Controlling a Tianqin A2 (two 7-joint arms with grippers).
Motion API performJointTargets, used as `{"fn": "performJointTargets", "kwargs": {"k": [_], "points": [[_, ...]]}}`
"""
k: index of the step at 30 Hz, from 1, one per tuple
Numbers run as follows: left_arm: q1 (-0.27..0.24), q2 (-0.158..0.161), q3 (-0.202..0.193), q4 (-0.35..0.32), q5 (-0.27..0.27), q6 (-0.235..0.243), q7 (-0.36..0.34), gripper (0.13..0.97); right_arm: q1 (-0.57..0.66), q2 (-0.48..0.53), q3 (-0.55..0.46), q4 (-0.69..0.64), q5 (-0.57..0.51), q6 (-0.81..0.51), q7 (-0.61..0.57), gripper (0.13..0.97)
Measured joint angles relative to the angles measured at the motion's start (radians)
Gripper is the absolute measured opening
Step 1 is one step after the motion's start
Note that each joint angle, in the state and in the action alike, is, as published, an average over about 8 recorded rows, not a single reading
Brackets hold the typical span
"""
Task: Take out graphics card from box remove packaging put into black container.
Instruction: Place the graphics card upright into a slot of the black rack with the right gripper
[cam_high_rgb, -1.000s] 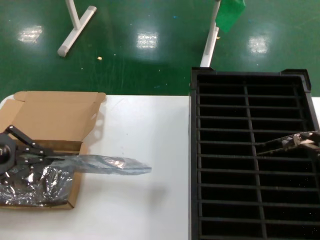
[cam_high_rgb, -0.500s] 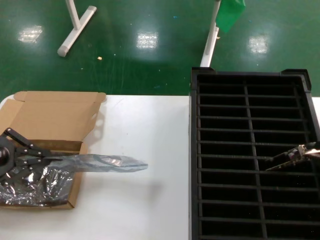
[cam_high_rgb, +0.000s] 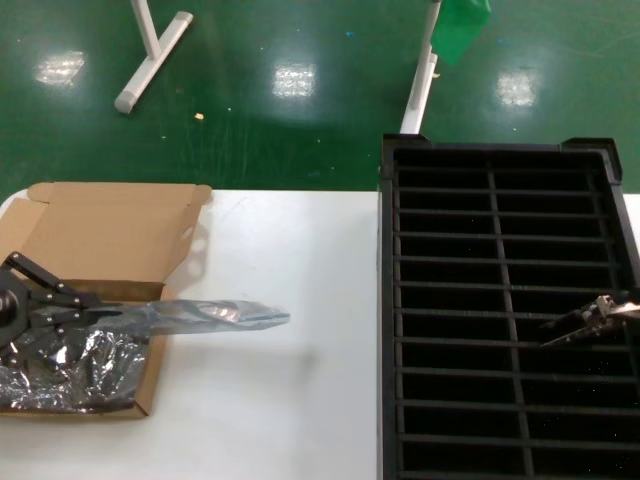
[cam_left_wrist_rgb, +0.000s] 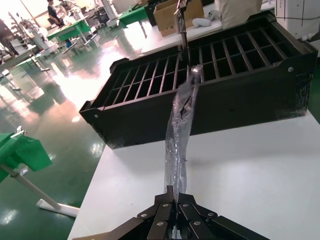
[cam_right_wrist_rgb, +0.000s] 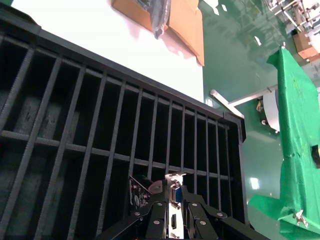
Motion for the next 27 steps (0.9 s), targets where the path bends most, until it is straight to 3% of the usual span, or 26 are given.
{"fn": "performJointTargets", "kwargs": {"k": [15,27], "points": [[-0.012,0.022,-0.012,0.067,0.024,0.0,0.017,0.142,0.153,-0.044,-0.112,0.0,-0.137,-0.061,0.107,0.181],[-0.011,0.038,-0.061,0.1,0.076,0.0,0.02,0.142,0.129,-0.094,-0.117,0.0,-0.215,-0.058,0.143,0.181]]}}
